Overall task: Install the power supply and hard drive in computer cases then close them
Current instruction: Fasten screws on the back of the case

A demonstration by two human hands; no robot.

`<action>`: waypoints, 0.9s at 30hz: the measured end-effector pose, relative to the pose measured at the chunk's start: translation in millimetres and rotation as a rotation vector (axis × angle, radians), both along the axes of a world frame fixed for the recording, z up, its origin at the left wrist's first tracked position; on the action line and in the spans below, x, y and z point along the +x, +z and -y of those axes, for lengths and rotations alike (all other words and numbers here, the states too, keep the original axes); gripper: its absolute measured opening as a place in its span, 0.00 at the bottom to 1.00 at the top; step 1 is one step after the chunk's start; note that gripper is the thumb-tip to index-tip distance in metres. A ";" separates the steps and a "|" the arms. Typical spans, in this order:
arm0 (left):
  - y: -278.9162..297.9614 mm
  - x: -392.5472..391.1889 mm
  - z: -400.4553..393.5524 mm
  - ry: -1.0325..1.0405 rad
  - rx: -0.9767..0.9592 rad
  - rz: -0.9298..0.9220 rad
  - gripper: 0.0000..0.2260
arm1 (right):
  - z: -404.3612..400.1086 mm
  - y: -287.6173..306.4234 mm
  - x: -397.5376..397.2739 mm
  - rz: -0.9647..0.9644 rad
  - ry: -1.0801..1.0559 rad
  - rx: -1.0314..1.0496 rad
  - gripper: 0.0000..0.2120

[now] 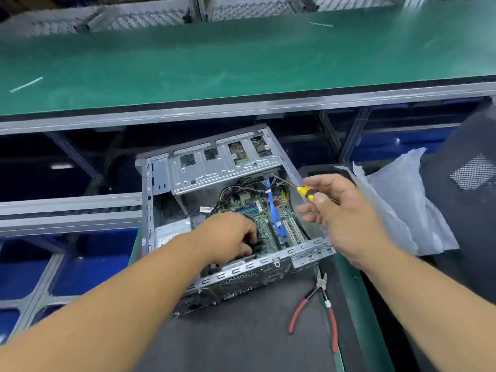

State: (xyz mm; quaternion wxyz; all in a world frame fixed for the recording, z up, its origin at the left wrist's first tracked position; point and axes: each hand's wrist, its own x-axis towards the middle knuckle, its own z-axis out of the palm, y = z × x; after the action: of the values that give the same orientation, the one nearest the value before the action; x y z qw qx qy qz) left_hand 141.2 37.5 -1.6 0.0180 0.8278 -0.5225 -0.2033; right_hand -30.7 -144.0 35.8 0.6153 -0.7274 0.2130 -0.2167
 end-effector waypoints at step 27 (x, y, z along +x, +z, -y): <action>-43.8 -3.2 61.5 -0.814 -0.125 0.293 0.08 | 17.5 -45.4 34.8 -0.097 0.065 -0.636 0.26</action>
State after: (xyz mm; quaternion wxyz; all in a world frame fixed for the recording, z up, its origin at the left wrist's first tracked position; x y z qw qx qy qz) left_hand 138.0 -24.1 -45.5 -0.0879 0.5719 -0.8145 -0.0423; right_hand 4.1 -161.5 -9.6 0.3529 -0.8992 0.1403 -0.2174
